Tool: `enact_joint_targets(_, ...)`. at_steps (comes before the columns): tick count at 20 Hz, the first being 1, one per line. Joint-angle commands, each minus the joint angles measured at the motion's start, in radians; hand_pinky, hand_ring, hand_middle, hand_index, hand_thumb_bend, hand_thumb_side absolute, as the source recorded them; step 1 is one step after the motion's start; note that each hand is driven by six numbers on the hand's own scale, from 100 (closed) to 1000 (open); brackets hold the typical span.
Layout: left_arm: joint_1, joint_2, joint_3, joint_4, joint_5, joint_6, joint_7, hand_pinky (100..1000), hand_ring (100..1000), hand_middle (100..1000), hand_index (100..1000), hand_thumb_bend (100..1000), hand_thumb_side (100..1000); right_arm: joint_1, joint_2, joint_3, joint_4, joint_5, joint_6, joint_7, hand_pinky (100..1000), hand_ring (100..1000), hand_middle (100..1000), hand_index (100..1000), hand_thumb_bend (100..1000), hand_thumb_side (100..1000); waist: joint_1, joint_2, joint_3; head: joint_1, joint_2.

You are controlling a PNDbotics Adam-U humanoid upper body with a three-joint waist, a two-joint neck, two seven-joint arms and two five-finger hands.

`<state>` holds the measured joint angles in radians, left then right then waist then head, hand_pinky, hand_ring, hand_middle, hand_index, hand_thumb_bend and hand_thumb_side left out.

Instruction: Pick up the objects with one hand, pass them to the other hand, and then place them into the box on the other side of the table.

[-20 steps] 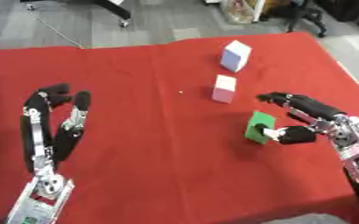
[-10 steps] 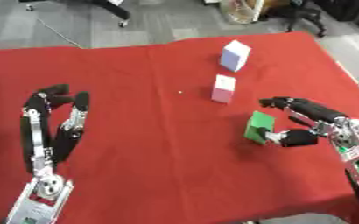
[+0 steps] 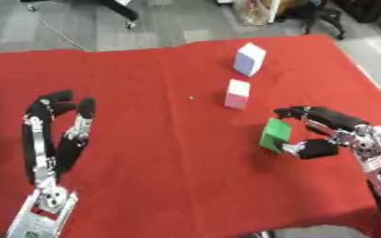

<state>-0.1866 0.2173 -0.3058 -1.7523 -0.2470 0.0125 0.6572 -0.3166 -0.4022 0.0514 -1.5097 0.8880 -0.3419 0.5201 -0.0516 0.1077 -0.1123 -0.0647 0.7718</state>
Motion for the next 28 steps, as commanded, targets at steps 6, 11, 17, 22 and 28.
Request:
enact_joint_targets(6, -0.007, 0.004, -0.002, -0.014, -0.006, -0.001, -0.001, 740, 592, 590, 678, 669, 740, -0.011, -0.028, -0.012, -0.02, 0.033, 0.005, 0.0, 900, 871, 786, 987, 201, 688, -0.009, 0.009, 0.002, -0.005, -0.002)
enact_joint_targets(11, -0.007, 0.004, -0.003, -0.015, -0.005, 0.0, -0.001, 740, 592, 592, 678, 669, 740, -0.013, -0.027, -0.007, -0.015, 0.077, 0.004, -0.017, 897, 866, 770, 984, 189, 650, -0.009, 0.009, 0.003, -0.008, -0.002)
enact_joint_targets(17, -0.007, 0.005, -0.004, -0.016, -0.004, 0.001, 0.0, 740, 591, 592, 677, 669, 740, -0.016, -0.023, -0.001, -0.002, 0.123, 0.0, -0.033, 894, 861, 732, 981, 187, 618, -0.009, 0.009, 0.004, -0.01, -0.002)
enact_joint_targets(22, -0.007, 0.005, -0.005, -0.017, -0.004, 0.002, 0.001, 740, 588, 591, 677, 670, 740, -0.018, -0.02, 0.006, 0.008, 0.149, -0.008, -0.053, 890, 848, 704, 969, 182, 579, -0.009, 0.01, 0.005, -0.012, -0.002)
enact_joint_targets(28, -0.007, 0.006, -0.006, -0.018, -0.002, 0.004, 0.003, 740, 588, 591, 677, 669, 740, -0.017, -0.017, 0.002, -0.002, 0.142, -0.016, -0.173, 855, 768, 489, 852, 102, 374, -0.008, 0.009, 0.004, -0.012, -0.002)
